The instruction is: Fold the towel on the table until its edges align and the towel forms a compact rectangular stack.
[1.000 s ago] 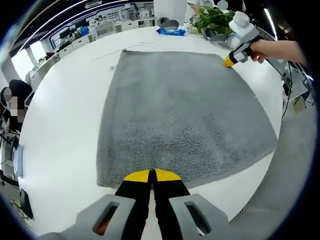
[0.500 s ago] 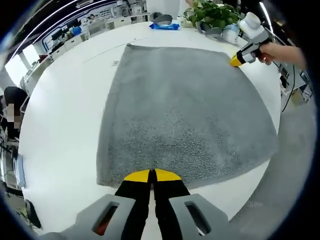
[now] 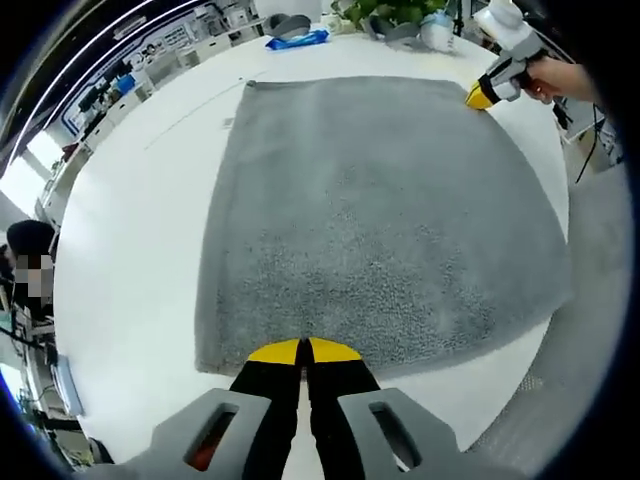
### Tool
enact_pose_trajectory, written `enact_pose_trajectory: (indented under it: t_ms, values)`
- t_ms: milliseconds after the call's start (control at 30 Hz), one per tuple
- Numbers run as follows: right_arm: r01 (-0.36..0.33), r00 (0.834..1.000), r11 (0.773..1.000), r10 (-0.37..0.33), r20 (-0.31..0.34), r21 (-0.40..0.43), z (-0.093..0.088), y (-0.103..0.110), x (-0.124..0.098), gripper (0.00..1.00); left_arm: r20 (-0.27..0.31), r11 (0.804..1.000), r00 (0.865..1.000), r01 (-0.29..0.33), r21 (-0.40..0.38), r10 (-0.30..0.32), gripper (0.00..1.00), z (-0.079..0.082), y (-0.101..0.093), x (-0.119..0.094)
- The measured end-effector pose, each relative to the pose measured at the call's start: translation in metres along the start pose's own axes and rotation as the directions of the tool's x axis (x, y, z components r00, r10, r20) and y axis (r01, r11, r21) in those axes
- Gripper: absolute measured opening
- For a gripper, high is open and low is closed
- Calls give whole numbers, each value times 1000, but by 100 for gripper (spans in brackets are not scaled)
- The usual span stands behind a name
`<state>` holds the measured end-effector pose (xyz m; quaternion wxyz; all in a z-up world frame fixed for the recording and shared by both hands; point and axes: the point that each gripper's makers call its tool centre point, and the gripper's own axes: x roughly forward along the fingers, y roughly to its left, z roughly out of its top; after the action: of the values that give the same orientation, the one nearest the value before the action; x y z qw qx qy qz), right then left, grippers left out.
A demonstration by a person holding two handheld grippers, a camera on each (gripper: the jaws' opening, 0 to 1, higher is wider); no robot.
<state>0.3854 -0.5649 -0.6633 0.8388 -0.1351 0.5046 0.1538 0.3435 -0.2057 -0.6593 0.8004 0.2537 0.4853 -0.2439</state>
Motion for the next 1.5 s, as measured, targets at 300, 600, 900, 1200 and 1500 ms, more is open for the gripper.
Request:
enact_pose_trajectory:
  t_ms: [300, 600, 900, 1200, 1500]
  values:
    - [1, 1000, 1000, -1, -4, 18, -8, 2, -5, 0, 14, 1000, 1000, 14, -13, -14, 2, 5, 4, 3]
    - [1, 999, 998, -2, 32, 59, -15, 5, -9, 0, 8, 998, 999, 36, 44, -36, 1, 11, 9, 7]
    - [-7, 998, 993, -1, 69, 119, -24, 8, -14, 0, -12, 997, 998, 55, 49, -55, 2, 19, 15, 12]
    - [-2, 997, 991, -8, 81, 133, -29, 12, -18, 0, -6, 996, 998, 63, 60, -63, 2, 23, 18, 14]
    - [11, 996, 991, -23, 88, 130, -33, 15, -20, 0, -2, 994, 998, 63, 87, -63, 2, 27, 21, 16]
